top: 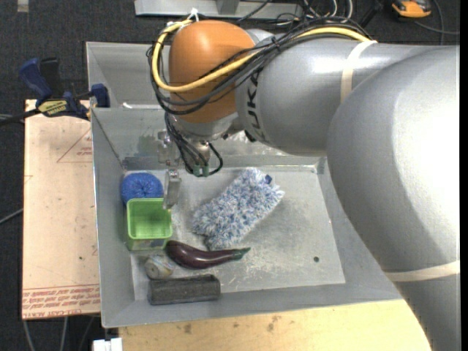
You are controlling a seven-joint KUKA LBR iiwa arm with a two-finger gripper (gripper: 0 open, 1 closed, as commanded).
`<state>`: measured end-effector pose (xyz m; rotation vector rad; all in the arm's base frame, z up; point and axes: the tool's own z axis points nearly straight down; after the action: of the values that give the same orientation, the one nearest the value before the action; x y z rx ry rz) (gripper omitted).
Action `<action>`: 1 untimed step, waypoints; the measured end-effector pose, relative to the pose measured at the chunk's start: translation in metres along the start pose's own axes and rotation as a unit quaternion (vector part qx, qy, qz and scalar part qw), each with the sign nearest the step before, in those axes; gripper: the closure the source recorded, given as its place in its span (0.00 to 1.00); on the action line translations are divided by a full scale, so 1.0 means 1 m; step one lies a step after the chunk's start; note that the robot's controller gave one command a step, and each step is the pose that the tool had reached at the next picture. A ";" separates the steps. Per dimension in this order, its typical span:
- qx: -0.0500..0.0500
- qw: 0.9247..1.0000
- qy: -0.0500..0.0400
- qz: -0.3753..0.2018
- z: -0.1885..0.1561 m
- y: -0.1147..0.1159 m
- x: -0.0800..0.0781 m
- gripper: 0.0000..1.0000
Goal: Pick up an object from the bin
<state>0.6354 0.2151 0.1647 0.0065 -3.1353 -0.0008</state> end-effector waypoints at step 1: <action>-0.001 1.000 -0.003 0.001 -0.005 -0.001 -0.001 0.00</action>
Offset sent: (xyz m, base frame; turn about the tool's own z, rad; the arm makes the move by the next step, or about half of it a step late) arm -0.0032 0.0090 -0.0947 -0.1242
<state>0.6369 0.2143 0.1700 0.0021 -3.1422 -0.0028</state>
